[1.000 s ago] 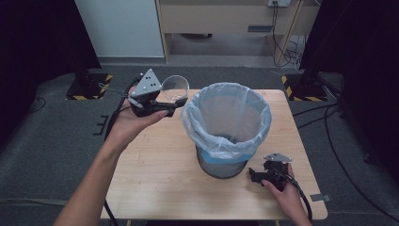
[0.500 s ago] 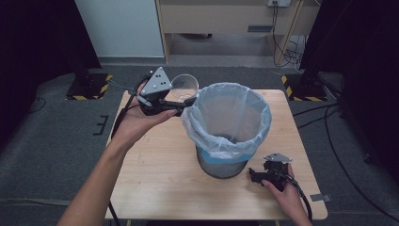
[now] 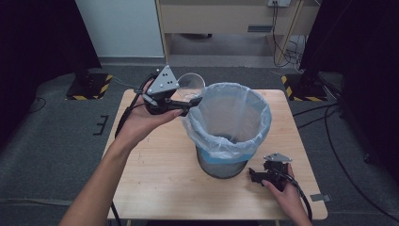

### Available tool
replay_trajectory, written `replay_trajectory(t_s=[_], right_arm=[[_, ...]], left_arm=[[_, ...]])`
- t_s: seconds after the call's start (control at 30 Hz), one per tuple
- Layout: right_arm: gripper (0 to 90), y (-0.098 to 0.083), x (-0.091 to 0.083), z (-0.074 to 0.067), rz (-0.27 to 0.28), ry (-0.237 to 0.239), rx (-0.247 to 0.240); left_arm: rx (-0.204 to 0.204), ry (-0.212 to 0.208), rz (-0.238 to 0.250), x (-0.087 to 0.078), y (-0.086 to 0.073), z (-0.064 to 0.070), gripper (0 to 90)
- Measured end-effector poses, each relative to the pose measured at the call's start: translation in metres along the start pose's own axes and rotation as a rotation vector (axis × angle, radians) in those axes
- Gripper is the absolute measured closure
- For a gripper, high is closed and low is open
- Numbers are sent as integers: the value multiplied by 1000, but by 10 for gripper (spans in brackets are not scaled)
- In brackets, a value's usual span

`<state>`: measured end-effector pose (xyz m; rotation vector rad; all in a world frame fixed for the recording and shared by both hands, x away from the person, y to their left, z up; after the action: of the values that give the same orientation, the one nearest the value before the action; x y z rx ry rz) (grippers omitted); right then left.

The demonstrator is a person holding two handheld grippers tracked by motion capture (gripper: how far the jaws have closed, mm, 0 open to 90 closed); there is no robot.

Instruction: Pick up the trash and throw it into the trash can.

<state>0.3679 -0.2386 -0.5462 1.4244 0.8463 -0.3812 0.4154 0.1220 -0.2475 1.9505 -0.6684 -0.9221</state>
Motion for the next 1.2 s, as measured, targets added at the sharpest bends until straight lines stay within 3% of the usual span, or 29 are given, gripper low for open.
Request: replay_trajectory(t_s=[0.7,1.2], right_arm=[[5,0,0,0,-1,2,2],[5,0,0,0,-1,2,1]], left_arm=[[11,-61,3,30,18,13,350],[-1,-98,-24,50,17,16,345]])
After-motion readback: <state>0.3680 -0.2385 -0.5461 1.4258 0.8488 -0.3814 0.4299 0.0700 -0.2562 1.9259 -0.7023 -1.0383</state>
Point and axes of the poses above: each handheld gripper's, and its own axes: x roughly forward along the jaws, y roughly out of its top, z roughly to its right, the point moved 1 cm from there along x, roughly forward along the jaws, and after that the axes turned 6 degrees about x, right-handed, at the moved point
